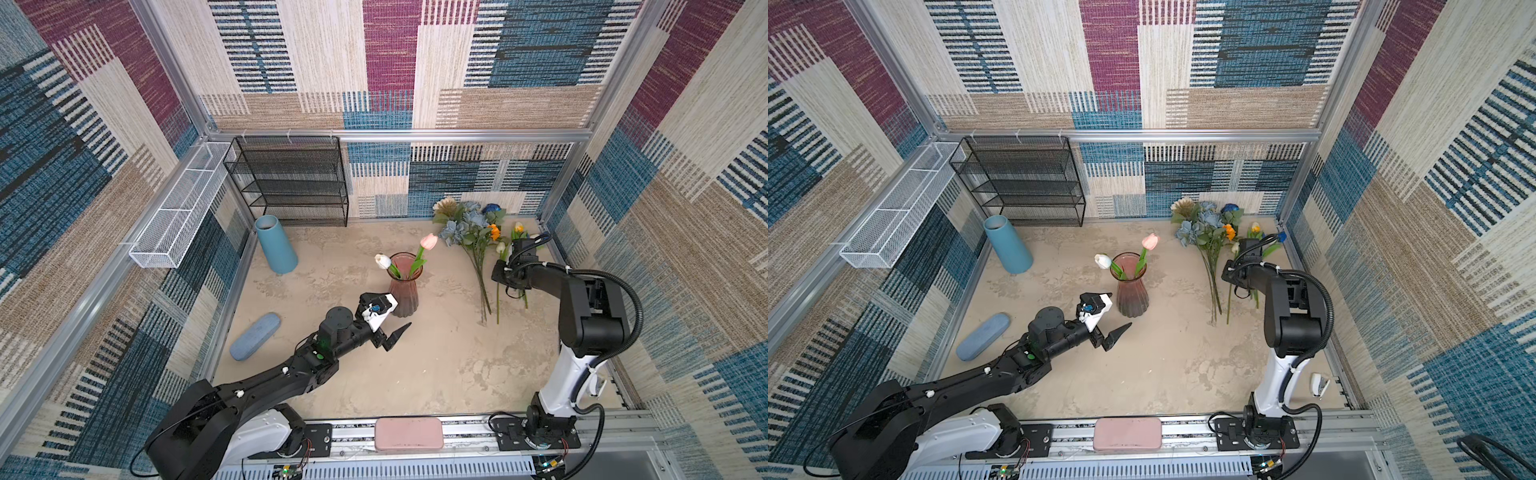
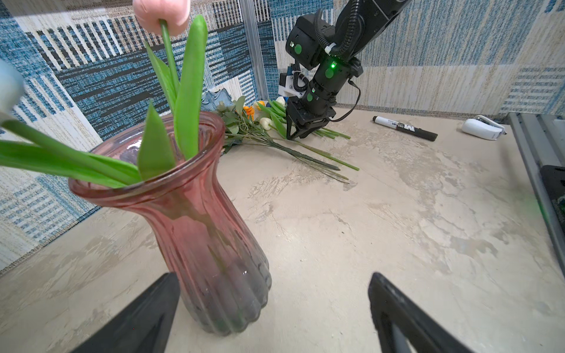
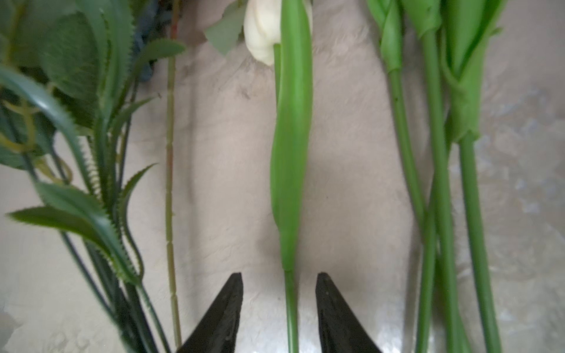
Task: Arrange flowers in a vase
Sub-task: Pick up the flower from the top-right of the table.
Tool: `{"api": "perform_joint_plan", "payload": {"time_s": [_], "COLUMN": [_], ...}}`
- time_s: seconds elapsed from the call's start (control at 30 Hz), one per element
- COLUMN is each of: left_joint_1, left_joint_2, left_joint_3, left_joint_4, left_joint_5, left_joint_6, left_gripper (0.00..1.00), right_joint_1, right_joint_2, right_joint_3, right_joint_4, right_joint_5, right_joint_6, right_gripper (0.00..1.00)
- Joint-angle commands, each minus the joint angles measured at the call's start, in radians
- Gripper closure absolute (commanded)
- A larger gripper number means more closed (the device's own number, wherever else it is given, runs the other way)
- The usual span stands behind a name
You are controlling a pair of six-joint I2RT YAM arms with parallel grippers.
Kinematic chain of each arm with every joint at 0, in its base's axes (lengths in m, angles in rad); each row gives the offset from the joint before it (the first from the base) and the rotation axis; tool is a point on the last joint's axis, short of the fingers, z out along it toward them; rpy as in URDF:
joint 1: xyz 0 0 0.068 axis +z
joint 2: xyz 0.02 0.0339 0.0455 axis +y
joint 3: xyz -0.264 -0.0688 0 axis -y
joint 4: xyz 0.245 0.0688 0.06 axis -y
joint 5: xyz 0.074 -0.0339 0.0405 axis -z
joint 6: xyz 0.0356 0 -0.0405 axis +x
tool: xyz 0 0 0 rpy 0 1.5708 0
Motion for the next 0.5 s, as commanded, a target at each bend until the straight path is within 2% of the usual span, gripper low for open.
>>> {"api": "perform_joint_plan", "payload": {"time_s": [0.0,0.07,0.2,0.27,0.47], "left_joint_1": [0.001,0.001,0.001,0.001,0.001], "left_joint_2": [0.008,0.013,0.018,0.018,0.017], "left_joint_3": [0.013,0.017,0.015,0.015,0.019], "left_joint_4": [0.022,0.022,0.028,0.031,0.032], "left_joint_5": [0.018,0.018,0.012,0.006,-0.005], "left_joint_6": [0.005,0.004,0.003,0.004,0.009], "left_gripper": [0.01,0.01,0.01,0.01,0.01], "right_joint_1": [0.001,0.001,0.001,0.001,0.001], "right_joint_2": [0.022,0.034,0.046,0.036,-0.072], "right_joint_3": [0.017,0.020,0.002,-0.013,-0.055], "right_joint_4": [-0.022,-0.031,-0.024,-0.015,0.007], "right_joint_5": [0.015,0.035,0.028,0.031,0.025], "right_joint_6": [-0.010,-0.010,-0.014,-0.014,-0.010], "right_gripper": [0.61,0.63,0.85,0.90,0.95]}}
